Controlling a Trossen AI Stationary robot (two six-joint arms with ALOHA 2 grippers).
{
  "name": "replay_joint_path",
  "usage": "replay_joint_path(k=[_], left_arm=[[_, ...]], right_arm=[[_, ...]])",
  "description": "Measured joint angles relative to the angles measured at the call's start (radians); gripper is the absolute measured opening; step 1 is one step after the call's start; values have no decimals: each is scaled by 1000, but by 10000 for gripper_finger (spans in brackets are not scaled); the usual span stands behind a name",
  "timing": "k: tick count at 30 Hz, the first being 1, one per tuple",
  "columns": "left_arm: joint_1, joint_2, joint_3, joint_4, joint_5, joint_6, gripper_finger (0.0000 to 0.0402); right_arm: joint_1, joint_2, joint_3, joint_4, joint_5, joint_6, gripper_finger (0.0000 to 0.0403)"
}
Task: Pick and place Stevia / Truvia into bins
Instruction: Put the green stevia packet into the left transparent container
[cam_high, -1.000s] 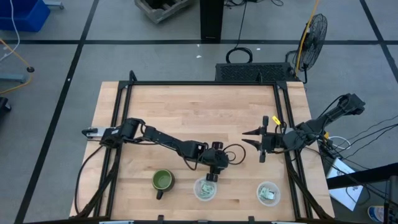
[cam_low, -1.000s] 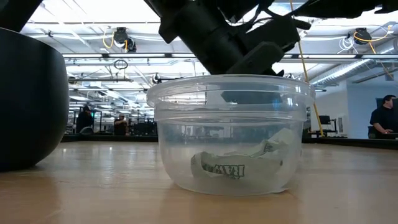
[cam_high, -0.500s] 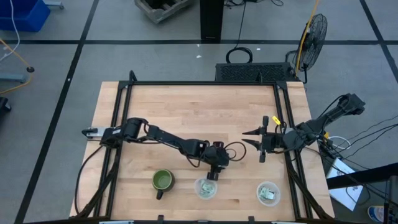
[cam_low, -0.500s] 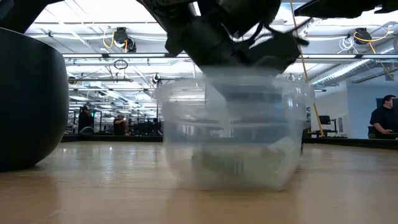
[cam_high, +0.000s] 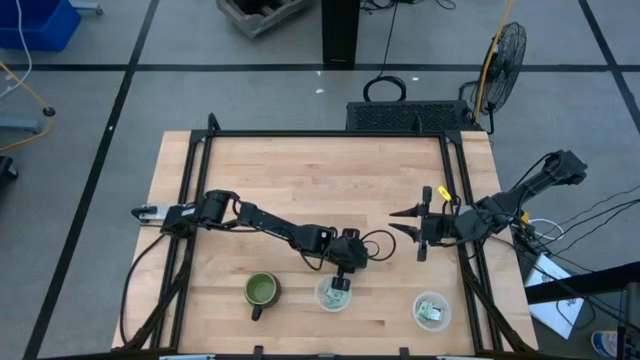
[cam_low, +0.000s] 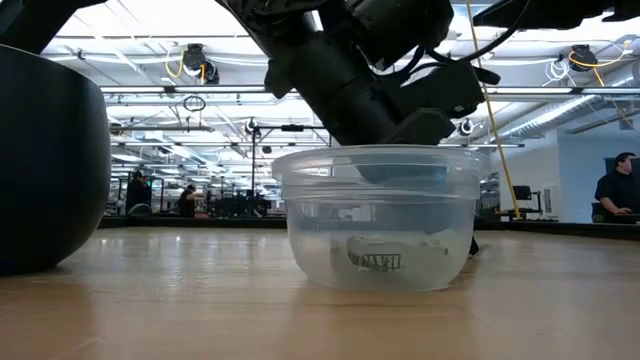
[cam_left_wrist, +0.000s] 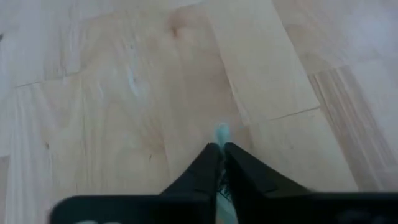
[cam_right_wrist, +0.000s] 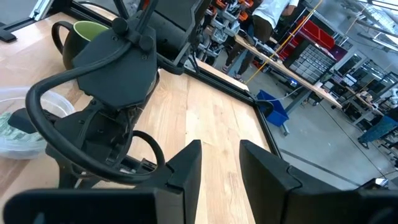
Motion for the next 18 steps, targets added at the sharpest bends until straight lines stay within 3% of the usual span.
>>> replay_joint_path(k=[3,12,18], left_arm=[[0,-19,-1,-4,-2,-4,8],[-19,-165,-1,-67,-17,-36,13],[-93,-245,0,-205,-10,-125,15]], right_arm=[[0,0,0,0,0,0,105],[0,0,0,0,0,0,105],[0,0,0,0,0,0,105]])
